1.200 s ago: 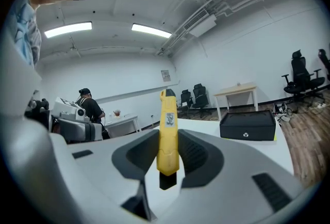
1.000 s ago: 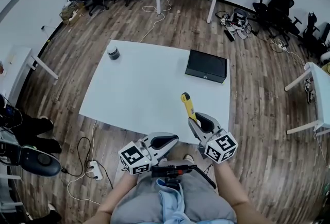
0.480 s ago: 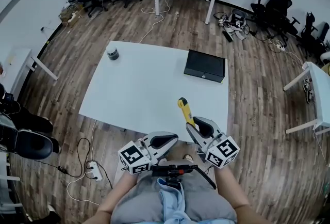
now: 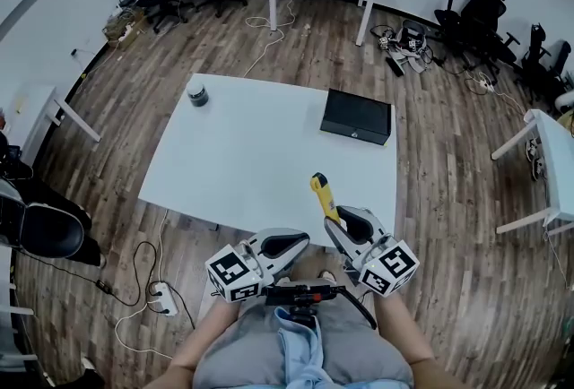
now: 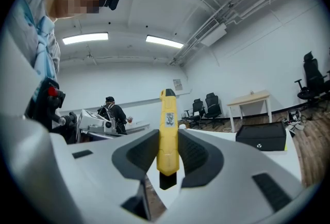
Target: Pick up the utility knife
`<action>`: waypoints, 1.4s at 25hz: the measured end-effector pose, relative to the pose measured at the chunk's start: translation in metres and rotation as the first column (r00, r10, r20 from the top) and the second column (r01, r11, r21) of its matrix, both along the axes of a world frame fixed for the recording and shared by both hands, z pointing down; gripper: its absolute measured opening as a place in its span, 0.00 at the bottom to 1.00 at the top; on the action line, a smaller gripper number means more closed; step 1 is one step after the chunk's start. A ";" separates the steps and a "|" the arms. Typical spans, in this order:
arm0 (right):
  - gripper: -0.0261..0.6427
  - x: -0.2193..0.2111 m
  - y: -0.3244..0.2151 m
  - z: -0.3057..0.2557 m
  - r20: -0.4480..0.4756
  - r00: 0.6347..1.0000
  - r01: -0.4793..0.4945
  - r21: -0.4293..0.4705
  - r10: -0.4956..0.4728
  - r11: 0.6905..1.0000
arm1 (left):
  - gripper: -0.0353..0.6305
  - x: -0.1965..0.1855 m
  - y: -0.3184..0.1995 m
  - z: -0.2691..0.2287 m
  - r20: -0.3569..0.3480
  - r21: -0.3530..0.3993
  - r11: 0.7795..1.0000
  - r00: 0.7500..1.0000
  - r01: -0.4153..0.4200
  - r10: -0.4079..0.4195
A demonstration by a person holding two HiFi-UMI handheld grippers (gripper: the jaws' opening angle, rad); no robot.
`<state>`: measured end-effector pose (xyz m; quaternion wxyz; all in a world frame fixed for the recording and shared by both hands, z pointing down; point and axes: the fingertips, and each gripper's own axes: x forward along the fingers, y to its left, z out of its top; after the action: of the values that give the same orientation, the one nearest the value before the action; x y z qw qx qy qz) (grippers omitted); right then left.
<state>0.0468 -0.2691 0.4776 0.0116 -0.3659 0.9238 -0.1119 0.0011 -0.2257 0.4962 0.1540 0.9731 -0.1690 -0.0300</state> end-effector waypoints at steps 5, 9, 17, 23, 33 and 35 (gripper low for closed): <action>0.23 -0.002 0.001 -0.001 -0.007 1.000 0.005 0.002 -0.005 1.000 | 0.08 -0.001 -0.001 -0.001 -0.002 0.001 1.000 1.000 0.003 -0.003; 0.23 -0.005 -0.001 0.000 -0.006 1.000 0.001 -0.007 -0.001 1.000 | 0.08 -0.004 -0.003 -0.001 -0.003 0.000 1.000 1.000 0.000 0.000; 0.23 -0.005 -0.003 0.003 -0.013 1.000 0.000 -0.014 0.000 1.000 | 0.08 -0.008 -0.006 0.001 -0.005 -0.001 1.000 1.000 0.008 -0.008; 0.23 -0.008 -0.006 0.007 -0.045 0.999 0.009 -0.016 -0.010 1.000 | 0.08 -0.010 -0.009 0.002 -0.005 -0.006 1.000 1.000 0.013 -0.013; 0.23 -0.008 -0.006 0.011 -0.051 0.999 0.010 -0.019 -0.011 1.000 | 0.08 -0.008 -0.008 0.005 -0.007 -0.009 1.000 1.000 0.012 -0.012; 0.23 -0.009 -0.006 0.011 -0.052 0.999 0.009 -0.020 -0.010 1.000 | 0.08 -0.010 -0.008 0.005 -0.006 -0.010 1.000 1.000 0.014 -0.014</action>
<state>0.0377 -0.2756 0.4886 -0.0165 -0.3642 0.9245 -0.1116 -0.0092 -0.2341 0.5013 0.1590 0.9710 -0.1754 -0.0333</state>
